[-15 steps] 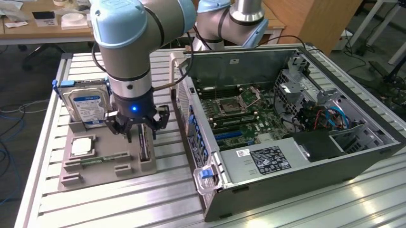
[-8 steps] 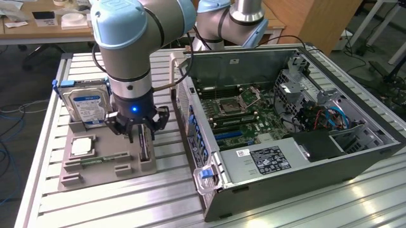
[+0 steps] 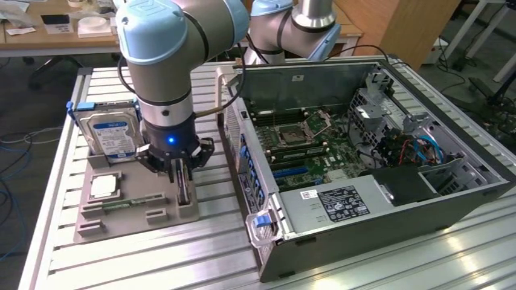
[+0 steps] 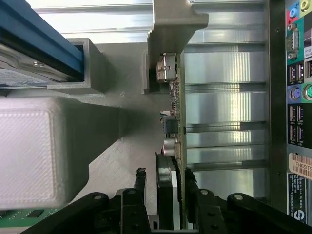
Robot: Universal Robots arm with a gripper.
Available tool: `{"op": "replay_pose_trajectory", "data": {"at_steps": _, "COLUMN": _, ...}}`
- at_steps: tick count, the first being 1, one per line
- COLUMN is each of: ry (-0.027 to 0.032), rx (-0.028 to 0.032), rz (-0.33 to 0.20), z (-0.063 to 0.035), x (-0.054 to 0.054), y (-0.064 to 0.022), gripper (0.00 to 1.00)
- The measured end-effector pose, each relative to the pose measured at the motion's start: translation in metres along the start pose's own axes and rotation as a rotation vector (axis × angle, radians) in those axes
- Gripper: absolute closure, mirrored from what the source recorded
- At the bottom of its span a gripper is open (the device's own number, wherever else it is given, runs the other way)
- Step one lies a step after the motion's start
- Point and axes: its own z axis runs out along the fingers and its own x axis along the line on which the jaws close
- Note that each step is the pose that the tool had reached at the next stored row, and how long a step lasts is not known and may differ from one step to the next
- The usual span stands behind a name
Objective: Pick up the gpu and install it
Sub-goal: 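Pick up the gpu and move the gpu toward the slot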
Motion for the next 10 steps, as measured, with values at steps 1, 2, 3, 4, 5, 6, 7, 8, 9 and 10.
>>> {"op": "replay_pose_trajectory", "data": {"at_steps": 1, "ry": 0.0, "rx": 0.0, "rz": 0.0, "z": 0.0, "x": 0.0, "y": 0.0, "gripper": 0.58}}
{"op": "replay_pose_trajectory", "data": {"at_steps": 2, "ry": -0.0001, "rx": -0.0002, "rz": 0.0, "z": 0.0001, "x": -0.0002, "y": 0.0, "gripper": 0.58}}
{"op": "replay_pose_trajectory", "data": {"at_steps": 3, "ry": -0.0003, "rx": -0.0003, "rz": 0.0, "z": 0.0002, "x": -0.0006, "y": 0.0, "gripper": 0.58}}
{"op": "replay_pose_trajectory", "data": {"at_steps": 4, "ry": -0.0002, "rx": -0.0002, "rz": 0.0, "z": 0.0002, "x": -0.0008, "y": 0.0, "gripper": 0.58}}
{"op": "replay_pose_trajectory", "data": {"at_steps": 5, "ry": -0.0001, "rx": -0.0002, "rz": 0.0, "z": 0.0001, "x": -0.0009, "y": 0.0, "gripper": 0.58}}
{"op": "replay_pose_trajectory", "data": {"at_steps": 6, "ry": -0.0001, "rx": -0.0001, "rz": 0.0, "z": 0.0001, "x": -0.0009, "y": 0.0, "gripper": 0.58}}
{"op": "replay_pose_trajectory", "data": {"at_steps": 7, "ry": 0.0, "rx": 0.0, "rz": 0.0, "z": 0.0, "x": -0.0009, "y": 0.0, "gripper": 0.58}}
{"op": "replay_pose_trajectory", "data": {"at_steps": 8, "ry": 0.0, "rx": 0.0, "rz": 0.0, "z": 0.0001, "x": -0.001, "y": 0.0006, "gripper": 0.58}}
{"op": "replay_pose_trajectory", "data": {"at_steps": 9, "ry": 0.0, "rx": 0.0001, "rz": 0.0, "z": 0.0001, "x": -0.001, "y": 0.0013, "gripper": 0.58}}
{"op": "replay_pose_trajectory", "data": {"at_steps": 10, "ry": 0.0, "rx": 0.0004, "rz": 0.0, "z": 0.0001, "x": -0.0009, "y": 0.0024, "gripper": 0.58}}
